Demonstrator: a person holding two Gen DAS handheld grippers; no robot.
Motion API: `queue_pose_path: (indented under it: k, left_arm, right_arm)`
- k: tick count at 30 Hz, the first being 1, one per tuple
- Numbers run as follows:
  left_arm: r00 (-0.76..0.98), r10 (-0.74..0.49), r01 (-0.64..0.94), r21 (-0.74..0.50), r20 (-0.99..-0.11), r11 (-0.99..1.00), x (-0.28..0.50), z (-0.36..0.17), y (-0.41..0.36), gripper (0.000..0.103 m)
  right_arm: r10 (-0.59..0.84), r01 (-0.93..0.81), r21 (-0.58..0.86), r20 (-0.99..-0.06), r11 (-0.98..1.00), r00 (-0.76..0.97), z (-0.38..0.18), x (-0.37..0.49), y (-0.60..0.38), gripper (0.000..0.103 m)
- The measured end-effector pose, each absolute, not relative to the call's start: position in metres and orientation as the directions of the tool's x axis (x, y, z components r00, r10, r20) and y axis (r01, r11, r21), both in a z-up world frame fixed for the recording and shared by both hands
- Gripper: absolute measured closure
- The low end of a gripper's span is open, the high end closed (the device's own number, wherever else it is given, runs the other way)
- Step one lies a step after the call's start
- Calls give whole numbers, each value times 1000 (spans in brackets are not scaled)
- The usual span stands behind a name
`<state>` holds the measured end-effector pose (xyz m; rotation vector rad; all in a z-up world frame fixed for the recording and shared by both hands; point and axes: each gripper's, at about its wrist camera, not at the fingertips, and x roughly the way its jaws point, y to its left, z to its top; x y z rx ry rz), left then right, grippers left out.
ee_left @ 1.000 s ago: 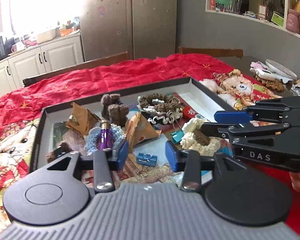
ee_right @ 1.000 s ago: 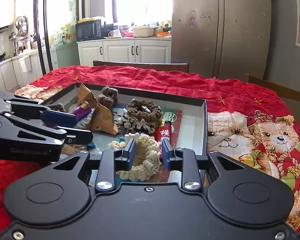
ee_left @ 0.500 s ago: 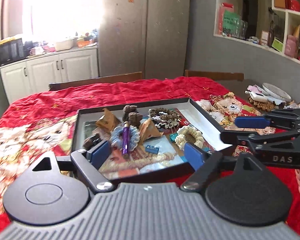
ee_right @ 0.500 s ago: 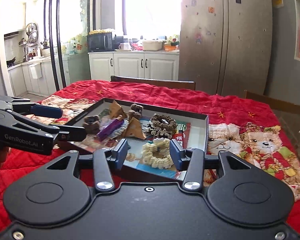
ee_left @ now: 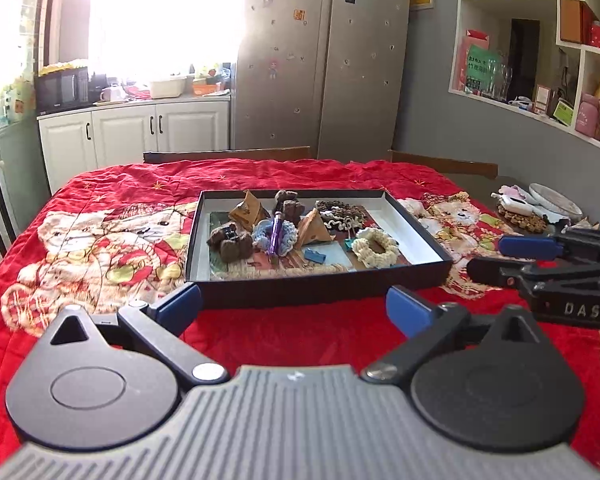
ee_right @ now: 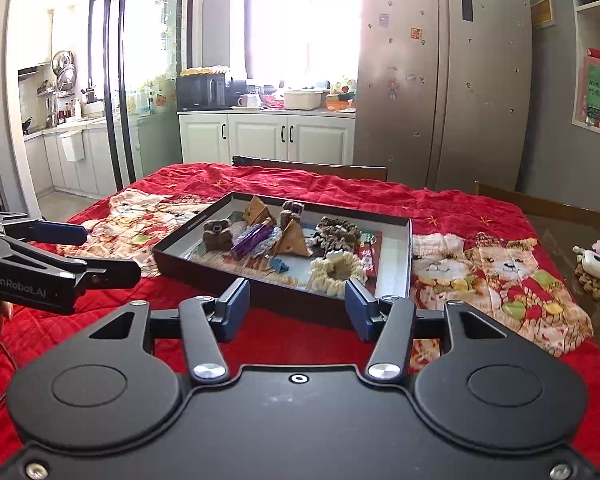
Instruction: Organize objects
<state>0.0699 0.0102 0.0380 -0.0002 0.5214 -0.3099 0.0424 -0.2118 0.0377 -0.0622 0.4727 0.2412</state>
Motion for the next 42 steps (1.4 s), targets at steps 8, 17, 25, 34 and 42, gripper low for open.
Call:
queue_pose_path:
  k: [8, 17, 25, 34, 42]
  left_arm:
    - [821, -272, 270, -79, -502, 960, 42, 36, 5, 0]
    - [796, -240, 235, -82, -556, 968, 28, 22, 2, 0]
    - [792, -229, 215, -93, -566, 972, 20, 16, 1, 0]
    - [777, -235, 227, -87, -585, 970, 16, 11, -6, 0]
    - [778, -236, 211, -112, -582, 971, 16, 10, -5, 0]
  right_arm:
    - [199, -219, 11, -460, 976, 865, 35, 12, -209, 39]
    - [180, -201, 11, -491, 980, 852, 24, -14, -199, 26]
    - [163, -163, 46, -503, 986, 849, 19, -23, -207, 24]
    - [162, -141, 80, -513, 987, 843, 12, -21, -215, 22]
    - [167, -143, 85, -525, 986, 835, 8, -19, -214, 22]
